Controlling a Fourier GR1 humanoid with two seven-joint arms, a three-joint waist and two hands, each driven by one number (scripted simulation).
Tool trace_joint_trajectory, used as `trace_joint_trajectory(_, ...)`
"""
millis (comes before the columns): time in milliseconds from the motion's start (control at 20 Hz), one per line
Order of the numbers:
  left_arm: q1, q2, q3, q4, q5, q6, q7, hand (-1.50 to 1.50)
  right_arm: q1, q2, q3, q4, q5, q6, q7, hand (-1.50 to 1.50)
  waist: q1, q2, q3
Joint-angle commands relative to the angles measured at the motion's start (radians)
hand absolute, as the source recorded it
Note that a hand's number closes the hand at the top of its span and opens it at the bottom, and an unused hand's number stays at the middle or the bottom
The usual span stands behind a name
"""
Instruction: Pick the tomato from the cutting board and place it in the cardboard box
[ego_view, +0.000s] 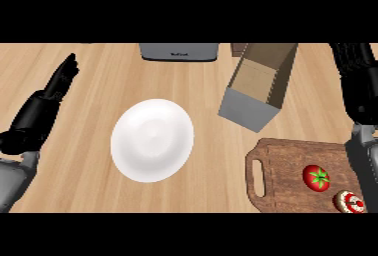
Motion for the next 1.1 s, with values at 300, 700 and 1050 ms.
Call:
trace_joint_trajectory(300,0.158,0.053,0.102,0.172,-0.016,0.099,0.092,0.00,0.306,-0.267,0.044,-0.038,0.205,0.171,-0.098,-1.50,-0.002,0.023,-0.004)
trace_joint_trajectory(700,0.238,-0.004,0.098,0.211,-0.050,0.185,0.126,0.00,0.691,-0.099,-0.113,0.173,-0.037,0.269,-0.704,-1.50,-0.037,0.000,0.036)
trace_joint_trajectory(1050,0.211,-0.031,0.089,0.198,-0.082,0.173,0.156,0.00,0.676,-0.249,-0.151,0.370,0.189,0.241,-0.904,-1.50,-0.005,0.003,0.032)
